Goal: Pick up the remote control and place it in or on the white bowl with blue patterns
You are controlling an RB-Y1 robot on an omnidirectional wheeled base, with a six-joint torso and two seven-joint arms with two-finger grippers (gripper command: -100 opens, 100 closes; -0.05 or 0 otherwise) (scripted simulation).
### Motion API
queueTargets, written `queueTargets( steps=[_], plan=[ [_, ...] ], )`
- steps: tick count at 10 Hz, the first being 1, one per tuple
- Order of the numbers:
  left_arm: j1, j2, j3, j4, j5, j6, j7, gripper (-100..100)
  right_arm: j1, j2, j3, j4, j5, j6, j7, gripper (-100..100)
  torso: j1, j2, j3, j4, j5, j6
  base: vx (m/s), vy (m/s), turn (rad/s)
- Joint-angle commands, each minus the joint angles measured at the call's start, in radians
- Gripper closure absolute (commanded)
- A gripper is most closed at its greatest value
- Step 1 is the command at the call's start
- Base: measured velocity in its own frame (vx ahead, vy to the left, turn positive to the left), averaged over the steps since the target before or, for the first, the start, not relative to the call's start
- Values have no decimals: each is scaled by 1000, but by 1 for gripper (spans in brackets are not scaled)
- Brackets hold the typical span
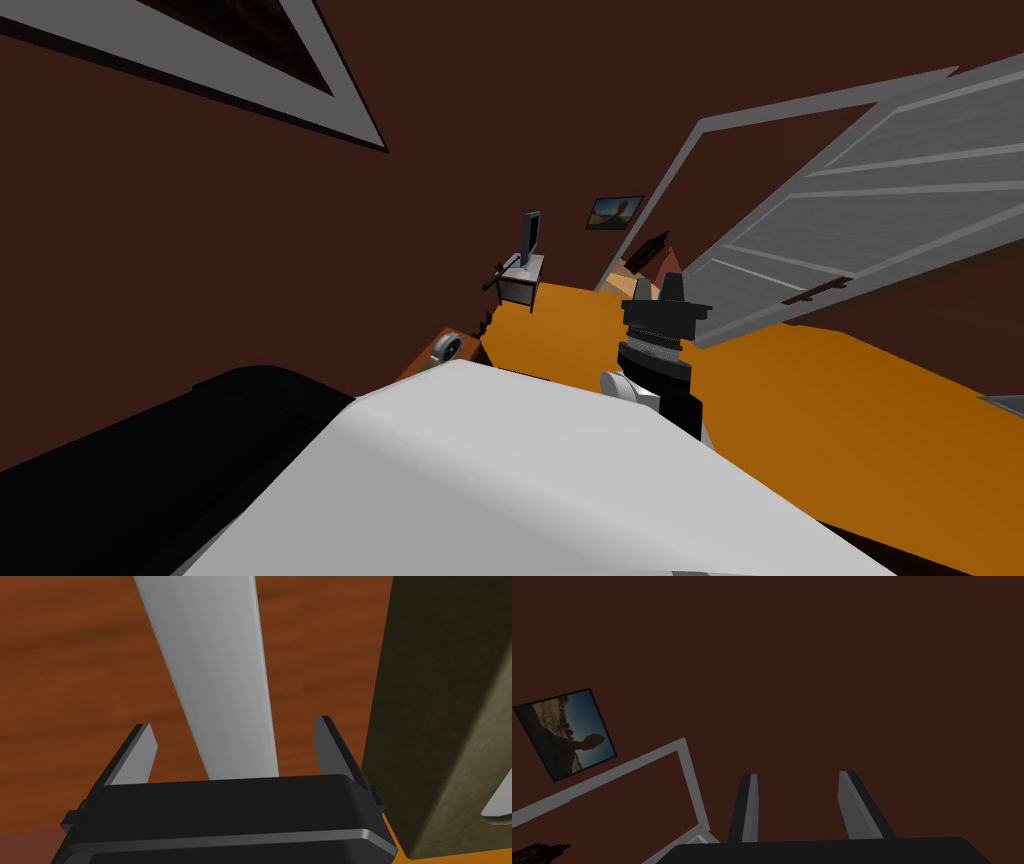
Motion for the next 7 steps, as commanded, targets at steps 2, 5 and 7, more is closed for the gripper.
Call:
queueTargets(
  steps=[2,5,7],
  plan=[
    [-5,-1,-19,7,-12,2,-7,-100,0,0,0,0,0,0,0,0,0,0,0,0,0,0,-1,36,-82],
    [-9,-38,-27,25,-20,25,-5,-100,0,0,0,0,0,0,0,0,-2,1,1,0,0,-1,-4,27,-32],
    [-12,-67,-32,39,-25,41,-2,-100,0,0,0,0,0,0,0,0,0,1,1,0,0,-1,-13,54,-39]
  ],
)
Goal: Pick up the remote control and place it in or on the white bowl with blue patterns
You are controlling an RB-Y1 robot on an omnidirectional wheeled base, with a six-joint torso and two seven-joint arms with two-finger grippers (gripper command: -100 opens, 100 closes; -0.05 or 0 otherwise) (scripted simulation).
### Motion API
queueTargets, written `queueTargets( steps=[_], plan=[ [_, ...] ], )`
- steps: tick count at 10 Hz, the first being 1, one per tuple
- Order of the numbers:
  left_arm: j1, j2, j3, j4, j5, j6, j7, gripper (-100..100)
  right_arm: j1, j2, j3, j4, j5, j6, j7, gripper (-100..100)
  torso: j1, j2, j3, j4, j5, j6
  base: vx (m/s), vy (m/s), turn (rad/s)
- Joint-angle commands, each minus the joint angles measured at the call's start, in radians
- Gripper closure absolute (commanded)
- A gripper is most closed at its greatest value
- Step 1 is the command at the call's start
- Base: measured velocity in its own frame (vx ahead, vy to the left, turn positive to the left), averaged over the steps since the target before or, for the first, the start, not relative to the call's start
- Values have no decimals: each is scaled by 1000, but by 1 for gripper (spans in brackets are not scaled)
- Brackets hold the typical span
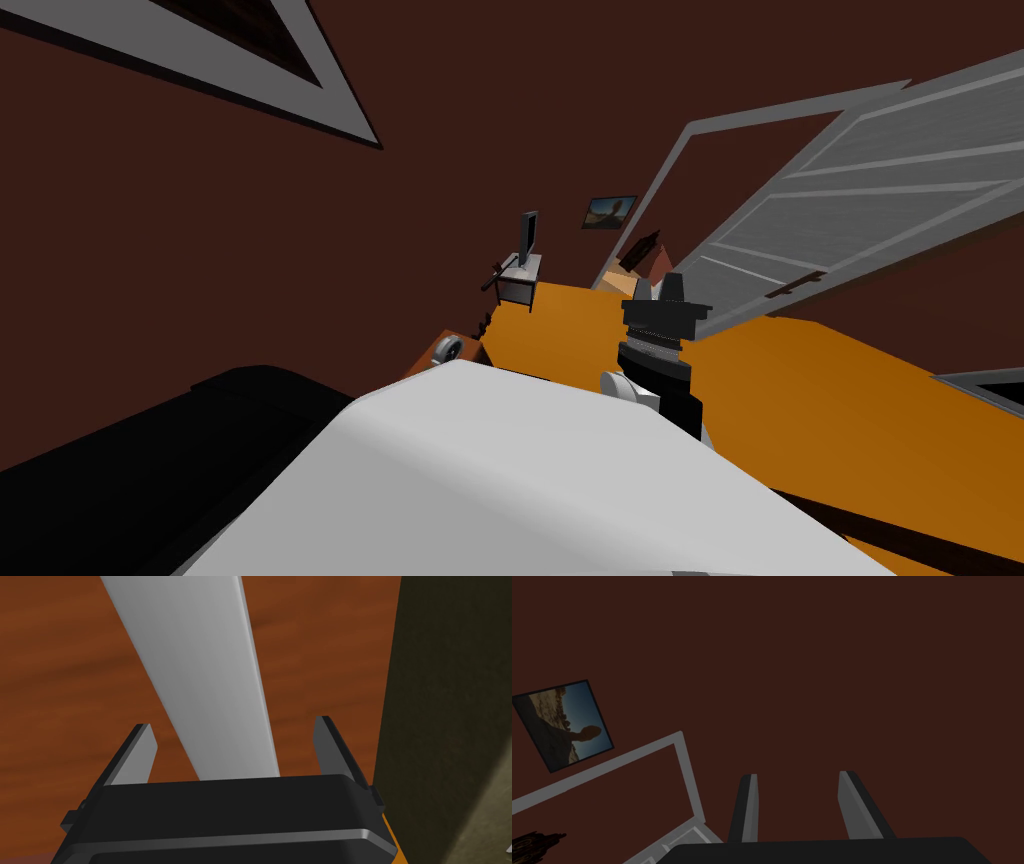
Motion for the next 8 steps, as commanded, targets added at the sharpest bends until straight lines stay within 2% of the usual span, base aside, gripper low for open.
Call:
queueTargets(
  steps=[1,2,3,4,8],
  plan=[
    [-4,-31,2,24,-3,8,-8,-100,0,0,0,0,0,0,0,0,0,0,0,0,0,0,-7,43,-36],
    [-5,-40,1,29,-4,14,-7,-100,0,0,0,0,0,0,0,0,0,0,0,0,0,0,-7,37,-31],
    [-4,-31,3,25,-2,8,-6,-100,0,0,0,0,0,0,0,0,-1,0,0,0,0,0,-4,16,-7],
    [-5,-34,5,28,-2,7,-9,100,0,0,0,0,0,0,0,0,-2,-1,0,0,-1,0,0,0,0],
    [-4,-33,5,29,-2,7,-8,100,0,0,0,0,0,0,0,0,-3,-1,0,0,-1,1,0,0,0]
  ],
)
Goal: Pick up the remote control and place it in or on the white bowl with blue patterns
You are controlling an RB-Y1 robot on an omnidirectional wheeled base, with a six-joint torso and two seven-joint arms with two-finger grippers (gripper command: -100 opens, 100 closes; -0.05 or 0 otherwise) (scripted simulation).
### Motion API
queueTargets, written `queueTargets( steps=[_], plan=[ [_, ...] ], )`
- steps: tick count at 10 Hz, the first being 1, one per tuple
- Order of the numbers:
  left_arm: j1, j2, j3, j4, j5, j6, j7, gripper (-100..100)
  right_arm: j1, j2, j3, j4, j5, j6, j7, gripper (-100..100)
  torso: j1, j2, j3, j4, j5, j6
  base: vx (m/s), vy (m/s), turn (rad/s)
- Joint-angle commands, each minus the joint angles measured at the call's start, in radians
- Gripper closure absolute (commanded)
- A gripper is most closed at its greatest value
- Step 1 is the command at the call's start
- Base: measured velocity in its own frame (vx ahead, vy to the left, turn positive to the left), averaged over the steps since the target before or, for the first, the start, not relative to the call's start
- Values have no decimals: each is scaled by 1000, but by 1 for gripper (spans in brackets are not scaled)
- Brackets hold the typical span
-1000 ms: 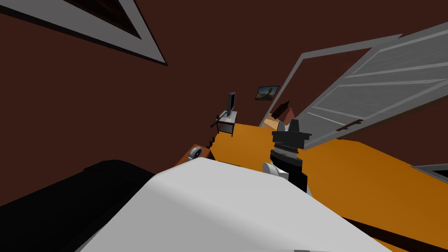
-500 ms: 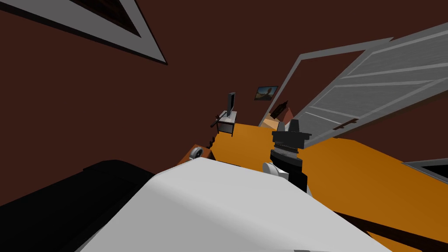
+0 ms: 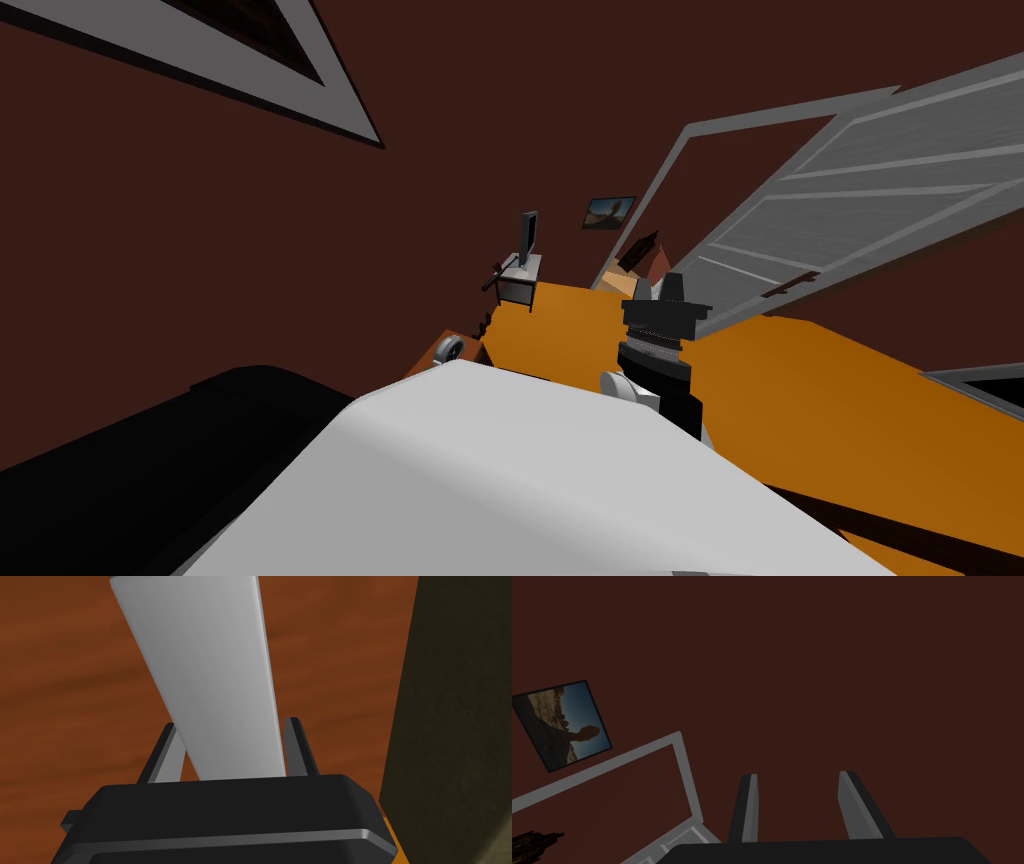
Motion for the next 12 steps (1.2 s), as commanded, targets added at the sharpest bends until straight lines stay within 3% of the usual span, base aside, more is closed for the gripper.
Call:
queueTargets(
  steps=[1,2,5,6,7,8,12],
  plan=[
    [0,0,0,0,0,0,0,0,0,0,0,0,0,0,0,0,0,0,0,0,0,0,0,0,0],
    [3,30,2,-19,4,-15,-2,100,0,0,0,0,0,0,0,0,0,0,0,0,0,0,9,-41,58],
    [9,87,12,-47,14,-48,-7,100,0,0,0,0,0,0,0,0,-4,-1,-1,0,-1,0,13,-63,56],
    [6,74,3,-45,9,-33,1,100,0,0,0,0,0,0,0,0,-5,-1,0,0,-2,-1,2,-31,17],
    [6,76,3,-46,10,-35,2,0,0,0,0,0,0,0,0,0,-3,0,0,0,-1,-1,0,-6,-1],
    [8,105,15,-37,8,-32,8,100,0,0,0,0,0,0,0,0,-2,0,0,0,-1,0,4,-15,22],
    [10,172,41,-23,-2,-27,20,100,0,0,0,0,0,0,0,0,-2,-2,-1,-1,-3,0,8,-13,4]
  ],
)
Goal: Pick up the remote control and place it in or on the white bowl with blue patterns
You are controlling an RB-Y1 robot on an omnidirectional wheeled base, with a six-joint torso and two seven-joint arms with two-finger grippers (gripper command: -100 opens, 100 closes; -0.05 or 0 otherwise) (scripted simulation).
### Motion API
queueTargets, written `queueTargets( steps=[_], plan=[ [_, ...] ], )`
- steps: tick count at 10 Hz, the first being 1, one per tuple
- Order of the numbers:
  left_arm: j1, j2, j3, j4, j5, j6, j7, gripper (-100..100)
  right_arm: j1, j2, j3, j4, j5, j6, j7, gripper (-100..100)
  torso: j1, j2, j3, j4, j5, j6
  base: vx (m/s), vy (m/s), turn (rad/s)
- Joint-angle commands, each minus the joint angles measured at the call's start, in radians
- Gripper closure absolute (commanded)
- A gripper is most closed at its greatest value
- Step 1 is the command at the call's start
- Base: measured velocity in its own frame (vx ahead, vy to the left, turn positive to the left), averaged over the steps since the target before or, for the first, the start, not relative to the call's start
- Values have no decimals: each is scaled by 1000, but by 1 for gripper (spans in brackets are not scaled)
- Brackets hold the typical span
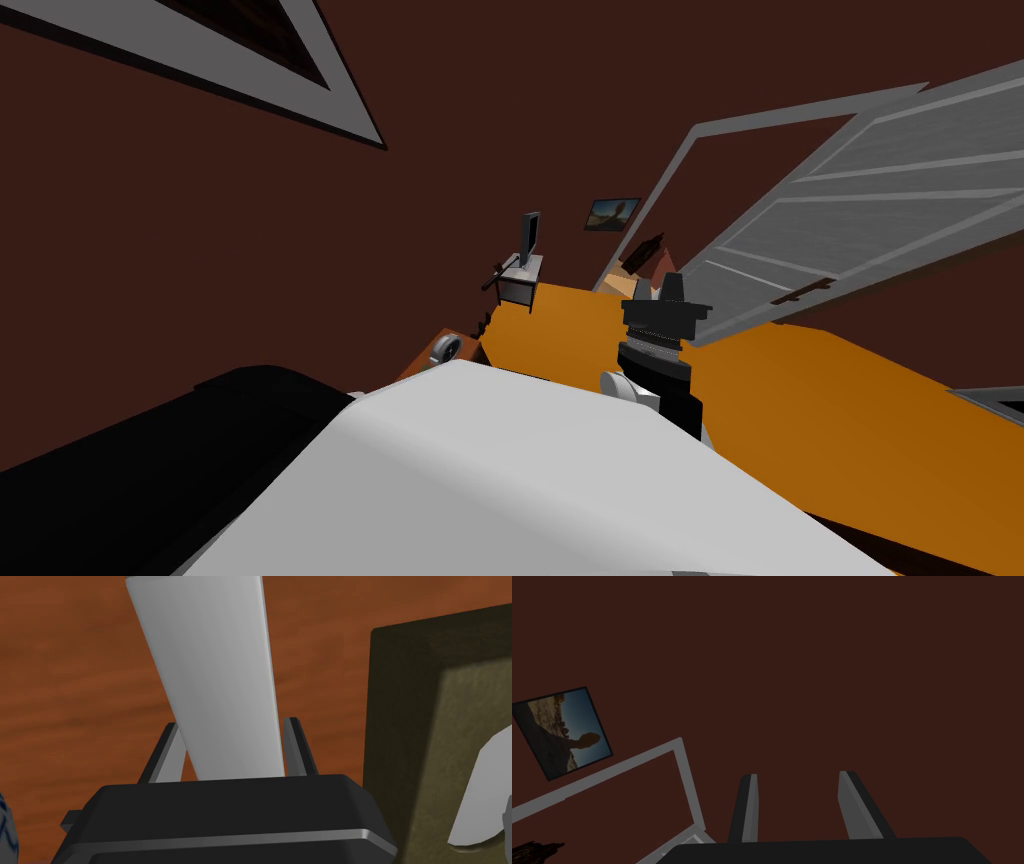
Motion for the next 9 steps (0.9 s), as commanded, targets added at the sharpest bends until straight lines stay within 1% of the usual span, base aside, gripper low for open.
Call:
queueTargets(
  steps=[1,3,4,5,7,8,9],
  plan=[
    [-18,-15,32,50,4,-33,-33,100,0,0,0,0,0,0,0,0,0,0,0,0,0,0,-4,-5,16],
    [-18,-15,32,67,4,-33,-33,100,0,0,0,0,0,0,0,0,1,0,1,1,2,0,0,0,0],
    [-17,25,48,72,-6,-32,-27,100,0,0,0,0,0,0,0,0,1,1,1,1,2,0,-12,-19,28],
    [-15,44,55,72,-11,-32,-25,100,0,0,0,0,0,0,0,0,1,1,1,1,0,0,-24,-22,37],
    [-15,44,55,72,-11,-32,-25,100,0,0,0,0,0,0,0,0,-1,2,1,1,0,0,-15,-11,2],
    [-12,80,68,70,-19,-35,-23,100,0,0,0,0,0,0,0,0,0,1,1,1,1,0,-29,-16,30],
    [-10,97,73,67,-23,-38,-23,100,0,0,0,0,0,0,0,0,-1,3,2,1,0,0,-56,-24,70]
  ],
)
